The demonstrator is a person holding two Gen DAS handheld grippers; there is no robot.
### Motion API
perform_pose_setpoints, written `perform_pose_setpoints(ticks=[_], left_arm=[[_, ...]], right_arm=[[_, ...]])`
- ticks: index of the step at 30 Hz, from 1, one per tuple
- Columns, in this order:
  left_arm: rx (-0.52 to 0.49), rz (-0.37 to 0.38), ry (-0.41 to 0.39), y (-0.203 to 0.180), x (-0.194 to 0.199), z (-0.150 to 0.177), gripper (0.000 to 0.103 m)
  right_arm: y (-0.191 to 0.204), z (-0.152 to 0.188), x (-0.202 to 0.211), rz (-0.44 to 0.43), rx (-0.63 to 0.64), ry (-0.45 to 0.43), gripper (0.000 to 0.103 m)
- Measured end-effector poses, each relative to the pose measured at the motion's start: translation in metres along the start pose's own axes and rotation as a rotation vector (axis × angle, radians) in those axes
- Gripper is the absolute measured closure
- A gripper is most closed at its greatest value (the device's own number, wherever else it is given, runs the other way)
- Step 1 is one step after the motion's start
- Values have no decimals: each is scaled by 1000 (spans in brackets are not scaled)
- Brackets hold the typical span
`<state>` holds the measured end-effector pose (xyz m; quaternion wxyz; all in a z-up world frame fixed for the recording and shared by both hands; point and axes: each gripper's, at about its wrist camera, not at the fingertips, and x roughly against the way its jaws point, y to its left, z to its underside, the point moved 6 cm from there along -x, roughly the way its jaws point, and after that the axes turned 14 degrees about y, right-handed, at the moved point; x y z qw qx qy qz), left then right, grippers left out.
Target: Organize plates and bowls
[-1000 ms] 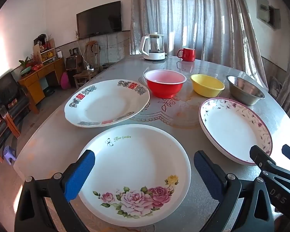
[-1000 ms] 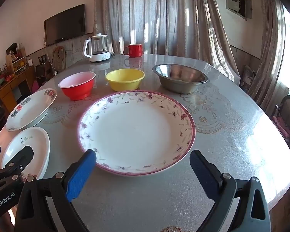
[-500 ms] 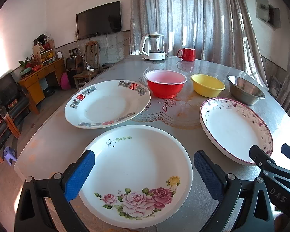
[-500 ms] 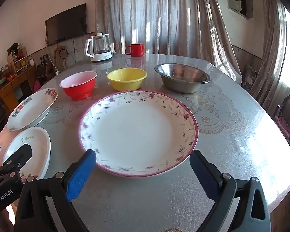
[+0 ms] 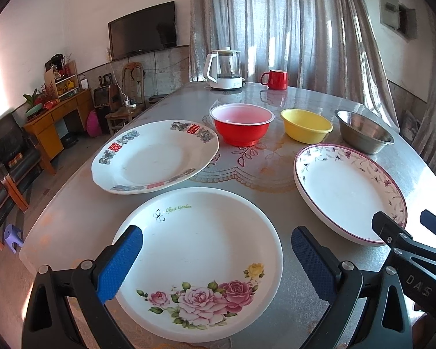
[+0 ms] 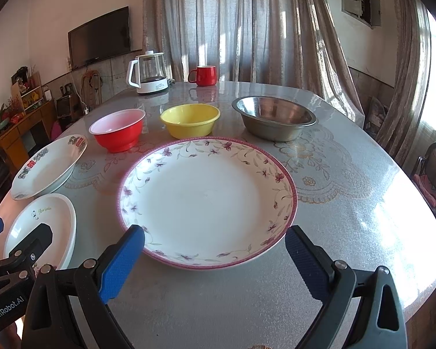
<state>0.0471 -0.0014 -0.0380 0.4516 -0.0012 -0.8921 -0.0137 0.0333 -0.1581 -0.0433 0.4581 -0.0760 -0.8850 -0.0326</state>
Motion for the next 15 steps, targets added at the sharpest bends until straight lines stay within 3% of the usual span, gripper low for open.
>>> perform_pose_setpoints(ticks=[15], left_arm=[[-17, 2, 0, -6, 2, -2, 0]], right_arm=[[-5, -4, 2, -1, -7, -10, 3]])
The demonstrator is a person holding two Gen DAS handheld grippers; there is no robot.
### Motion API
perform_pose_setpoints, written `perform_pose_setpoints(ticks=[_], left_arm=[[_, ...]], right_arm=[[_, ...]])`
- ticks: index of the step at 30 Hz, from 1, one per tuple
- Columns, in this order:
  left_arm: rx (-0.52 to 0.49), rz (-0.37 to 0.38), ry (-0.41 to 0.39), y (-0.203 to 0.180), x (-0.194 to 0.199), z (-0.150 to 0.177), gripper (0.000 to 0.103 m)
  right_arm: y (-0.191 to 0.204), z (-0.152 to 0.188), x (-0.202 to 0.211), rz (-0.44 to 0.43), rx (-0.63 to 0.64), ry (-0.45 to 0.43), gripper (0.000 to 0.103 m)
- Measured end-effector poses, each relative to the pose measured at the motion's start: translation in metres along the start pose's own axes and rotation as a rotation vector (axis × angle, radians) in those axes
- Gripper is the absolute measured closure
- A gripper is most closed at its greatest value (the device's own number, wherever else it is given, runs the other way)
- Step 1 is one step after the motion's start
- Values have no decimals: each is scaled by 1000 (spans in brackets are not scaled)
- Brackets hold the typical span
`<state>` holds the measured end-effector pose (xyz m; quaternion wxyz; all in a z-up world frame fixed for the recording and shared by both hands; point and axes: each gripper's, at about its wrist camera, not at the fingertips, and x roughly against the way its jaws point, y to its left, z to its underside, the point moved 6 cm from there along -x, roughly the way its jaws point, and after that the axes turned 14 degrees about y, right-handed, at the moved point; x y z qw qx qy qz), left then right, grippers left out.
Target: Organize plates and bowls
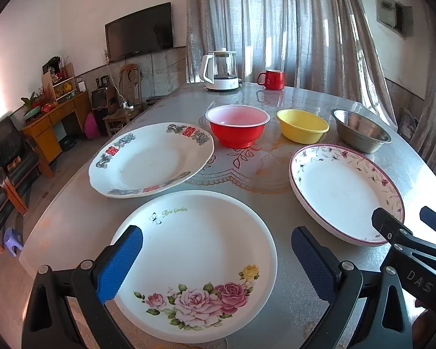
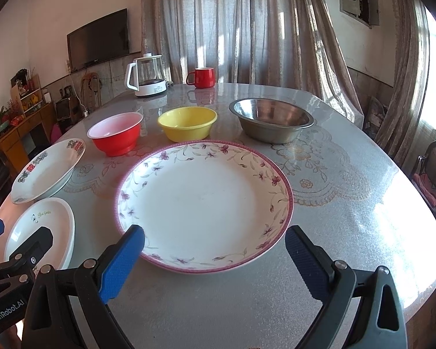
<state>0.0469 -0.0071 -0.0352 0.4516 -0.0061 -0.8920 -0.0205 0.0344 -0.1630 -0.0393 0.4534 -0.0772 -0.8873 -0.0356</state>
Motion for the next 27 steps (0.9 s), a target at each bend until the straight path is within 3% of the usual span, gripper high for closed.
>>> perform_pose_setpoints(ticks=[27], left_arm=[[-62, 3, -4, -18, 1, -18, 0]], right_arm=[[-37, -14, -5, -31, -61, -8, 3]])
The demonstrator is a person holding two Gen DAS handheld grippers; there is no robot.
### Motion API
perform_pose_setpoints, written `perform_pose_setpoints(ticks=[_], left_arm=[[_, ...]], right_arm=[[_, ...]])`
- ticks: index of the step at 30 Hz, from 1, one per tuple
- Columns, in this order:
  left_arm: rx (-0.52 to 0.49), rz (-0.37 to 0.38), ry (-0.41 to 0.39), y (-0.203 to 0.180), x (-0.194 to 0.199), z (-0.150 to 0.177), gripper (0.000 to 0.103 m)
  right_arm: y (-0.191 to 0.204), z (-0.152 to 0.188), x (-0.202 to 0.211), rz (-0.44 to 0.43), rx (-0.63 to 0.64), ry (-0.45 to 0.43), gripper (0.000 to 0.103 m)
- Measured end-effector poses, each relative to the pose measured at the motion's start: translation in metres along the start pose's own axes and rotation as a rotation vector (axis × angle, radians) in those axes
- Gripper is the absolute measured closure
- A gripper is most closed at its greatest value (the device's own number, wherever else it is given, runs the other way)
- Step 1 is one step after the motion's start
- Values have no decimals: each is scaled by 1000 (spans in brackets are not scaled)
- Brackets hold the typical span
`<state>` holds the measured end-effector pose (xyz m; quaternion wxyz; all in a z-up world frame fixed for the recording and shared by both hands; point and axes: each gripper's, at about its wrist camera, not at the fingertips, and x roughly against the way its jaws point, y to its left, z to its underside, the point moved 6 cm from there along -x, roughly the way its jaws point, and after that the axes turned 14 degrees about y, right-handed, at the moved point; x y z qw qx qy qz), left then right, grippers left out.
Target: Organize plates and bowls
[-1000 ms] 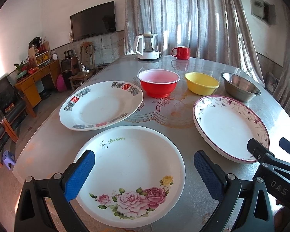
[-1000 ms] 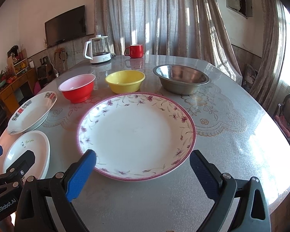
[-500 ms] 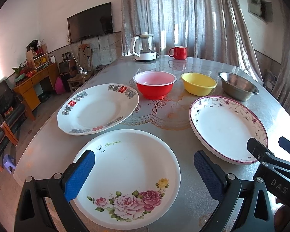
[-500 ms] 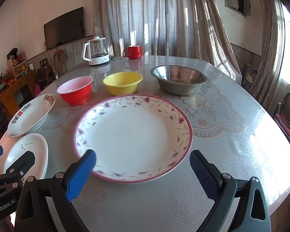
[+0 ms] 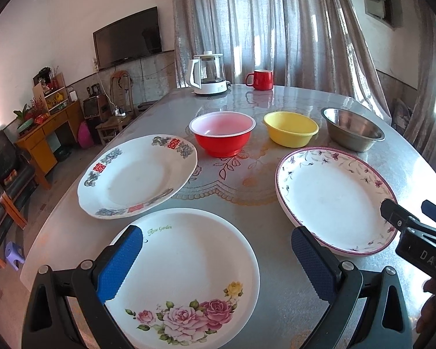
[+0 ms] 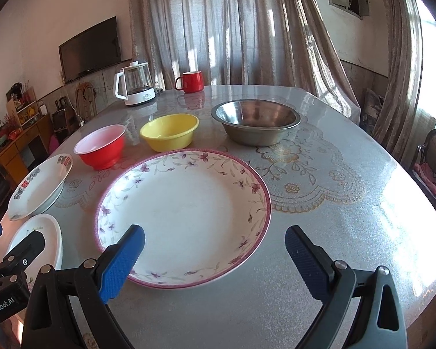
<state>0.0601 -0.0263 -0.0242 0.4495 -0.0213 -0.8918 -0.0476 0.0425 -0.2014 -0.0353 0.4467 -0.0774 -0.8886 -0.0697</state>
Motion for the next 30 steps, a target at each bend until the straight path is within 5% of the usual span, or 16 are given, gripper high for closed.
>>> perform_pose_setpoints(ticks=[17, 25, 28, 30], left_arm=[[-68, 28, 35, -24, -15, -23, 0], [-86, 188, 125, -43, -36, -45, 2], [-88, 229, 163, -48, -48, -53, 12], [-95, 241, 192, -52, -57, -57, 28]], right_arm=[[-69, -25, -26, -69, -148, 55, 7], [-84, -25, -58, -143, -196, 142, 46], [-83, -23, -67, -175, -196, 167, 61], [-80, -23, -68, -189, -178, 166, 67]])
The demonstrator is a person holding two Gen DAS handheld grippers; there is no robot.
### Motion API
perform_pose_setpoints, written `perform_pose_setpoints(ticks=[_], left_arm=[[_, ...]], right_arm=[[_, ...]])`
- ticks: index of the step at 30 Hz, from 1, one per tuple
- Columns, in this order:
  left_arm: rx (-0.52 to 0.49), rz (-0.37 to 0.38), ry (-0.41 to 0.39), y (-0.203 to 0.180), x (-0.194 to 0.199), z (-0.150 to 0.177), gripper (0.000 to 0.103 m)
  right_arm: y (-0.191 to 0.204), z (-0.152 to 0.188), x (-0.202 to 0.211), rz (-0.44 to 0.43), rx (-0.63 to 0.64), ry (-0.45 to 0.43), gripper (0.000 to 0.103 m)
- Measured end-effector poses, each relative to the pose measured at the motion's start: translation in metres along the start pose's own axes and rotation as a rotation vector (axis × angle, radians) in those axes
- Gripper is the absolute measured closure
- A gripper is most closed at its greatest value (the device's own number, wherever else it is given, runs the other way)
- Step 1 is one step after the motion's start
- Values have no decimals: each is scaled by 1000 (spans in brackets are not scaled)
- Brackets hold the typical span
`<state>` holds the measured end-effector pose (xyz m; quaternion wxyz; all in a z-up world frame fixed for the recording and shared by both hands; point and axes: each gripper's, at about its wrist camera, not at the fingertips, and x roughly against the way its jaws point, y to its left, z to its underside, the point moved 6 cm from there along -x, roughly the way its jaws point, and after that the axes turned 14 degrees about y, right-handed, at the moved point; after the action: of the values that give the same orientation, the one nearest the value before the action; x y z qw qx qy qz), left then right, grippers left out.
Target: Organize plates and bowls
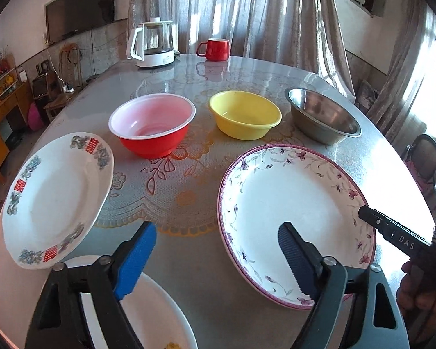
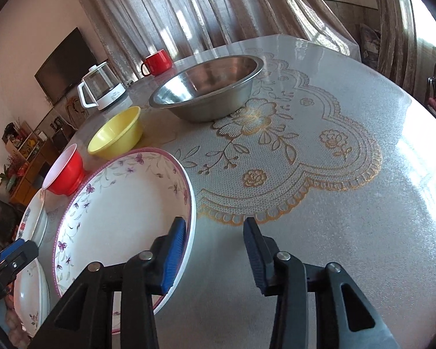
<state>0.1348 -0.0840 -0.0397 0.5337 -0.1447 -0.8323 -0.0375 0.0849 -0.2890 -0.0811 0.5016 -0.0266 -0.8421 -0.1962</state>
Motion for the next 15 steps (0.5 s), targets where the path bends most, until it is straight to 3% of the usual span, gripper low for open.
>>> perform_pose_setpoints(ticks=[4, 8, 11, 15], left_arm=[[-2, 42, 69, -3, -21, -7, 43], [-4, 39, 113, -5, -37, -7, 55], [-21, 58, 146, -10, -48, -6, 69], [-38, 51, 139, -16, -52, -5, 73]], right_arm=[[9, 2, -4, -1, 52, 12, 74], [19, 4, -7, -6, 113, 21, 74], [29, 7, -9, -15, 163, 31, 73], [31, 8, -10, 8, 179, 29, 73]])
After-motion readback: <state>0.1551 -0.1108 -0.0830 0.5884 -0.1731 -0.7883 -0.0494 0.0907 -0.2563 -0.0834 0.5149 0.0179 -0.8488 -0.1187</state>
